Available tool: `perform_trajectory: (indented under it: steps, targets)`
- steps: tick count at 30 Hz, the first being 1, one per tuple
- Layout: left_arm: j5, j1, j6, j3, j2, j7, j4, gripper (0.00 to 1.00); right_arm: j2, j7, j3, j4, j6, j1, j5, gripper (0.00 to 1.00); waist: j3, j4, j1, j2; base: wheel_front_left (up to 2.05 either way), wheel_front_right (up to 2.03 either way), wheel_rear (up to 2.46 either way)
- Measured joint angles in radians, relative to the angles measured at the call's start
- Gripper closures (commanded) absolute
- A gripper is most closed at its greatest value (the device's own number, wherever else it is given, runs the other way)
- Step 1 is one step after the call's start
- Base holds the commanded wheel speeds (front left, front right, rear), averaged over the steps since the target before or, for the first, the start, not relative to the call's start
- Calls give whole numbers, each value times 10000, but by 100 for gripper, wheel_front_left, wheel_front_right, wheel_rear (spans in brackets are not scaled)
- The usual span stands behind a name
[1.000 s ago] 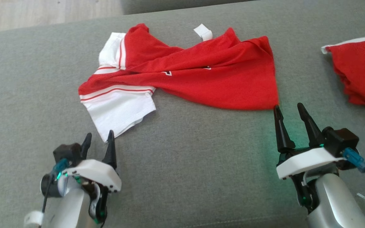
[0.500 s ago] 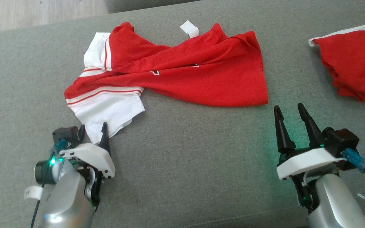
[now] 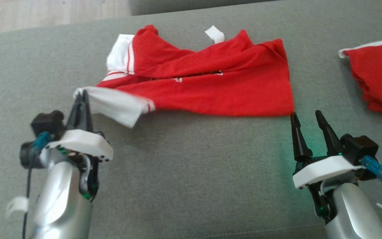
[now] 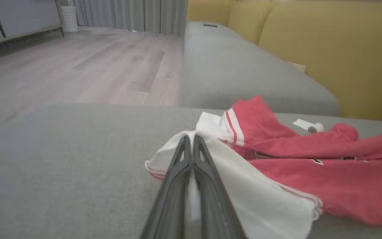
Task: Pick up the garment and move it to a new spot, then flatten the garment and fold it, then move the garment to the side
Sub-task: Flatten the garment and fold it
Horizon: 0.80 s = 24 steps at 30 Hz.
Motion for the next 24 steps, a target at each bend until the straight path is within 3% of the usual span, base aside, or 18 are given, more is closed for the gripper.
perform_trajectory:
  steps: [8,18,24]
  targets:
    - [556,1522,213,911,-54,-4,-2499,100,-4,251,29,303,0,10,-2,0,-227,420,0,0,0,0,0]
    - [802,1944,94,876,-176,-4,-2040,100,-2,765,326,765,0,22,29,0,-248,559,0,0,0,0,0]
    - [800,1913,82,825,-194,-4,-2061,100,23,1103,487,1365,0,-16,688,0,-210,592,0,0,0,0,0]
